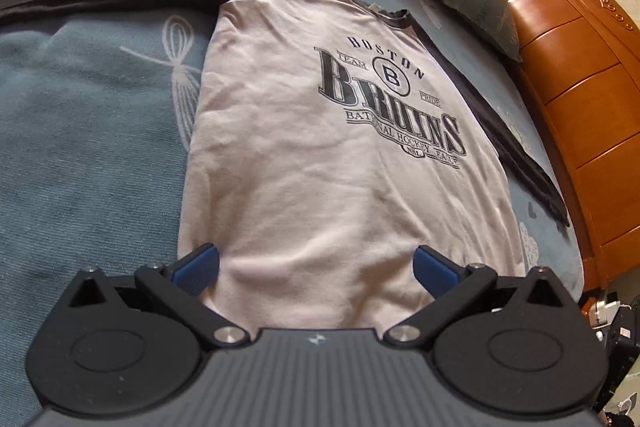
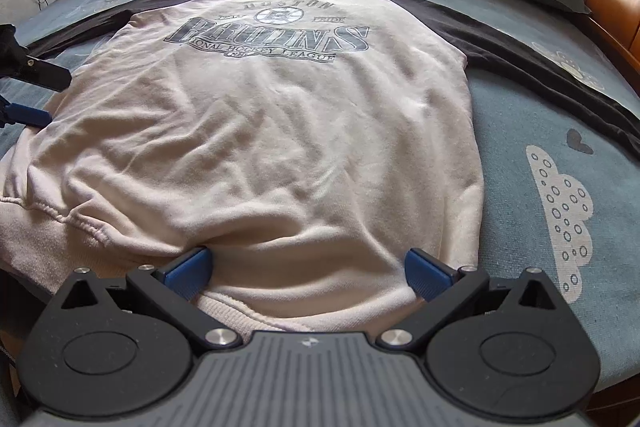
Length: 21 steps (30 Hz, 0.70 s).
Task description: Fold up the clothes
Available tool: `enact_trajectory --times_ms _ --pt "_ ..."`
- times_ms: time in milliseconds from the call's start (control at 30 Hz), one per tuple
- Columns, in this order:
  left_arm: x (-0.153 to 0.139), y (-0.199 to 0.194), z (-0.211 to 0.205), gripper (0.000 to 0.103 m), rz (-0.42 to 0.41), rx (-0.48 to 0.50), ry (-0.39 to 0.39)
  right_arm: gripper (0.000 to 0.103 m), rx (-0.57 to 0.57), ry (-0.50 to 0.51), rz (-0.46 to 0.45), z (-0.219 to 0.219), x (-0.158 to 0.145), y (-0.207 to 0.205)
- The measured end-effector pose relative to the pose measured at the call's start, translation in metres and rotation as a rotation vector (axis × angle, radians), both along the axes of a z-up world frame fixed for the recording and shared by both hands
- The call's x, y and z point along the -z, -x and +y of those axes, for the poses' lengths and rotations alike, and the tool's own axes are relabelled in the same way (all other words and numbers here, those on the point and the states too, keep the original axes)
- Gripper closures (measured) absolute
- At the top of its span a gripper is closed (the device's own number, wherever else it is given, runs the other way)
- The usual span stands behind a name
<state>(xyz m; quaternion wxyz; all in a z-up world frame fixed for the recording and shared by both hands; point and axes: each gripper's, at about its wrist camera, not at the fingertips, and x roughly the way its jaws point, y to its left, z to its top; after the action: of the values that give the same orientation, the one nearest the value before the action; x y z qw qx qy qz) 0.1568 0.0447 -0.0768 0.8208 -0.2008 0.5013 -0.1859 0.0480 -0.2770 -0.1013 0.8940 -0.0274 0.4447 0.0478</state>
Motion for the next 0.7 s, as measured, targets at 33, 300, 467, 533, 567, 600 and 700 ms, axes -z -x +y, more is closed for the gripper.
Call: enact_trajectory --times_ms 33,300,467,533,567,600,700 --pt "-0.003 -0.001 0.003 0.001 -0.014 0.0 0.018 0.0 -0.001 0.0 -0.001 0.0 0.0 0.0" --pt "0.013 -0.03 0.008 0.001 -0.026 -0.017 0.047 0.0 -0.001 0.001 -0.002 0.0 0.0 0.0" --pt "0.003 -0.012 0.005 0.001 -0.006 0.001 -0.013 0.0 0.002 0.0 -0.009 -0.001 0.001 0.001" --pt "-0.007 -0.004 0.0 0.001 -0.019 0.015 -0.003 0.0 0.001 -0.002 -0.017 -0.001 0.001 0.002" --pt "-0.013 0.0 -0.003 0.001 -0.037 0.028 0.003 0.0 -0.001 -0.002 -0.019 -0.001 0.001 0.002" --pt "-0.016 0.005 -0.008 0.001 -0.057 0.037 0.004 0.0 -0.002 -0.002 -0.021 -0.002 0.001 0.002" --pt "-0.002 0.008 -0.02 0.001 0.0 0.036 -0.017 0.0 0.0 -0.014 -0.018 -0.003 -0.001 0.001"
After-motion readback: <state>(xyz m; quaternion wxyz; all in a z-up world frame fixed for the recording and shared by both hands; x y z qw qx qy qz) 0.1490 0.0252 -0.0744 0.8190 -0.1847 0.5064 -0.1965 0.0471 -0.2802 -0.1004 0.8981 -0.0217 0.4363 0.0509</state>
